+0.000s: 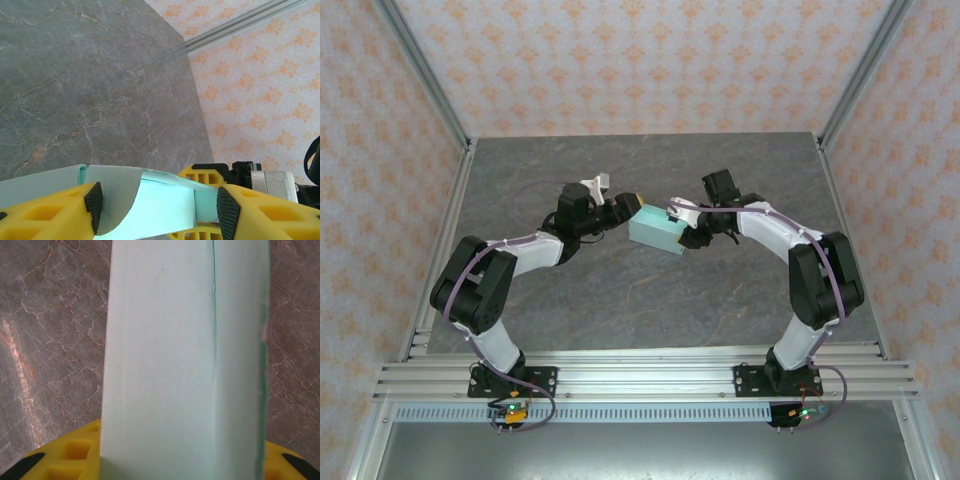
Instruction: Fold the paper box
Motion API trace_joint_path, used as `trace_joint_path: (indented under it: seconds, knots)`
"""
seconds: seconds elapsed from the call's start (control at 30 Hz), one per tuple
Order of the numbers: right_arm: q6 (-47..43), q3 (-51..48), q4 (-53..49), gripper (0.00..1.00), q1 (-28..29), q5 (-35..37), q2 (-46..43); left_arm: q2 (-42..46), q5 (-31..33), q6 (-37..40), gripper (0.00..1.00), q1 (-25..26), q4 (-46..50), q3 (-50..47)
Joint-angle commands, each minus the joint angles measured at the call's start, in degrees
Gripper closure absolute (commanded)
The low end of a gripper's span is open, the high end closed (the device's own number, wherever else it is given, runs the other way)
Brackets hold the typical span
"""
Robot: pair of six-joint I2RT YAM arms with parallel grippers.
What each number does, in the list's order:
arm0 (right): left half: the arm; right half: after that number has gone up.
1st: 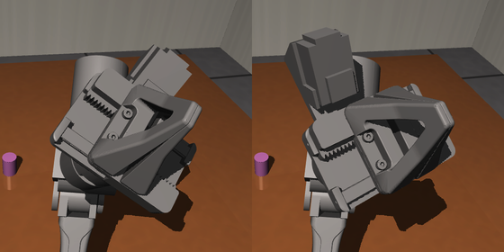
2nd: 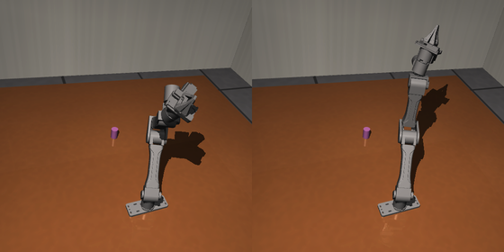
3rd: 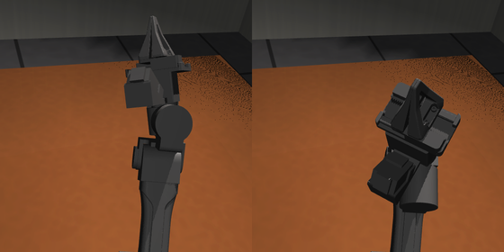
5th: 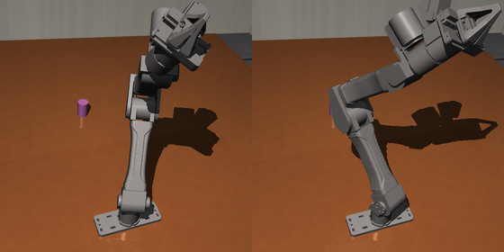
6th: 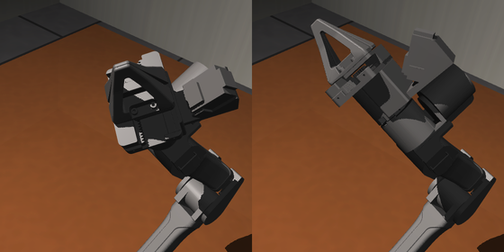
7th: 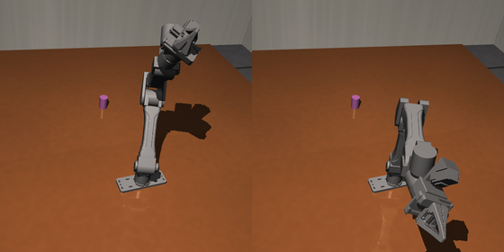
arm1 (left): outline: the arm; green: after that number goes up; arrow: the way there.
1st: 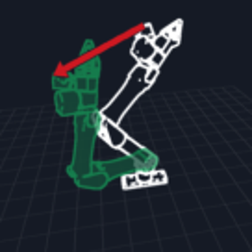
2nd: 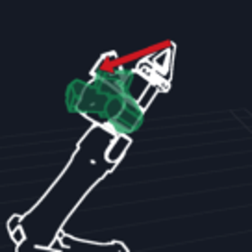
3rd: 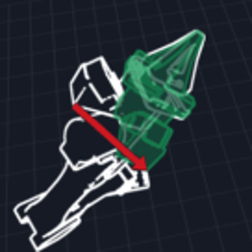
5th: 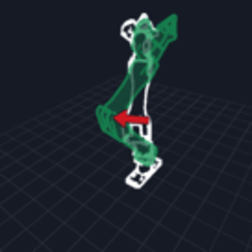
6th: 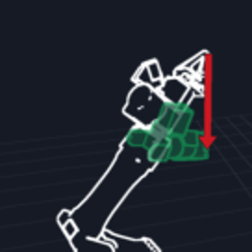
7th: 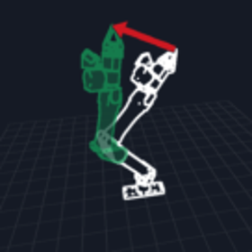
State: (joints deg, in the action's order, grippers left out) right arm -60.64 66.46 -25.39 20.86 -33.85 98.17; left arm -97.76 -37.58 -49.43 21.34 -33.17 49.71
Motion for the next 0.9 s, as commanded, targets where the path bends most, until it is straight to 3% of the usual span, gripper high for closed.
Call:
trace_joint_path:
  seconds: [0.0,0.37,0.53,0.67,0.73,0.87]
  knots:
    - [-1.40,0.42,-4.22,0.68,1.79,0.52,2.45,3.03,-2.89,1.88,0.36,2.07,1.60,3.05]
    - [-2.88,-0.16,-4.67,0.68,2.15,2.00,2.11,2.09,0.63,12.56,0.37,1.65,11.73,3.00]
    - [-4.79,-0.28,-4.95,0.68,2.33,0.80,2.11,8.21,6.20,21.36,0.27,1.48,18.61,3.19]
    - [-6.63,-0.45,-5.21,0.69,2.50,0.72,2.29,11.52,8.85,22.25,0.22,0.78,21.57,4.42]
    - [-7.12,-0.45,-5.37,0.70,2.58,0.87,2.46,12.95,13.45,20.54,0.20,0.22,23.43,5.04]
    - [-7.46,-0.62,-5.64,0.70,2.64,0.91,2.47,9.49,16.32,20.33,0.22,-0.25,28.75,9.22]
